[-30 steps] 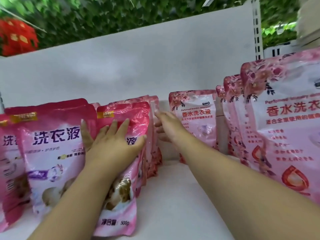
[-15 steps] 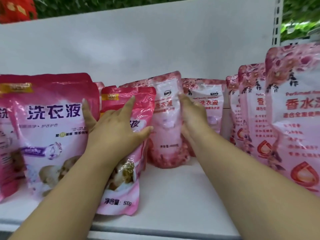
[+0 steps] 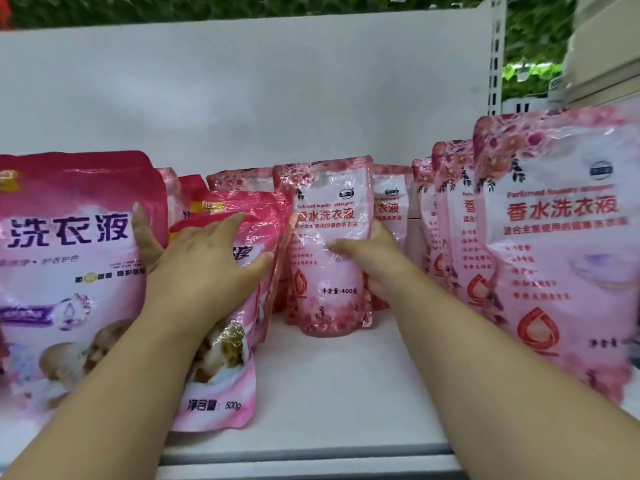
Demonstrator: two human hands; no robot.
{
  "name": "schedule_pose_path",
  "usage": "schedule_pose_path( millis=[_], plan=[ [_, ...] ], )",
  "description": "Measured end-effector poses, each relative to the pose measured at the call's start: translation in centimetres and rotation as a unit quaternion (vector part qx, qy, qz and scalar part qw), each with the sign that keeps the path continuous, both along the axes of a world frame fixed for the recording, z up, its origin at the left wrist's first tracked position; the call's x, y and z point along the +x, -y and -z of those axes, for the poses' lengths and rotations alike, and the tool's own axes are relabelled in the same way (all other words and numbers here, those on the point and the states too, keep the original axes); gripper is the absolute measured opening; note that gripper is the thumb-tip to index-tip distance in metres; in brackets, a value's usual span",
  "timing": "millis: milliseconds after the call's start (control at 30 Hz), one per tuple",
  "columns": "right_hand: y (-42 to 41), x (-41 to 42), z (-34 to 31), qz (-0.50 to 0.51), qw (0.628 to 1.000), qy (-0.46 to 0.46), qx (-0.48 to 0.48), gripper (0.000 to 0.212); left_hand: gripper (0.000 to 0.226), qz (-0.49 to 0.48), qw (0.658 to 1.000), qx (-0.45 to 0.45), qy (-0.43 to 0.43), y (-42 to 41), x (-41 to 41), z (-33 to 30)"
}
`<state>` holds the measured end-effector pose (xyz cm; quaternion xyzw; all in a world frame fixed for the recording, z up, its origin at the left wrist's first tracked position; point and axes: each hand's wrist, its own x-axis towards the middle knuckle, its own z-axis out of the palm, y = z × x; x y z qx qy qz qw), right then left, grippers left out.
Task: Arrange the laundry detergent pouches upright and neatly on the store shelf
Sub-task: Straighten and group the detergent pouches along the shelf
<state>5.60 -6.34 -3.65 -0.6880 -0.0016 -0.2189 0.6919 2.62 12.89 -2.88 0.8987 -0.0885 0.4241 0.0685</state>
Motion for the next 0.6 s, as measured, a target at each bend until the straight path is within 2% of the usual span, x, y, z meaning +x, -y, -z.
schedule_pose_path(
  millis=[167, 200, 300, 500, 600],
  plan=[
    [1.8, -1.1, 0.5, 0.086, 0.991, 0.058, 0.089, 0.024, 0.062, 0.045, 0.999, -0.013, 0.001, -0.2, 0.0, -0.1],
    [2.0, -1.4, 0.5, 0.119, 0.985, 0.081, 0.093, 0.026, 0.061, 0.063, 0.998, -0.022, -0.003, -0.1, 0.0, -0.1],
    [1.9, -1.8, 0.6, 0.188, 0.969, 0.124, 0.102, 0.053, 0.06, 0.083, 0.996, -0.023, 0.004, -0.1, -0.3, -0.2],
    [1.8, -1.6, 0.7, 0.271, 0.954, 0.129, 0.023, 0.059, 0.058, 0.096, 0.994, -0.039, -0.018, -0.3, 0.2, -0.1],
    [1.3, -1.7, 0.9, 0.265, 0.952, 0.155, 0.008, 0.063, 0.057, 0.097, 0.994, -0.041, -0.023, -0.4, 0.3, 0.0]
  ],
)
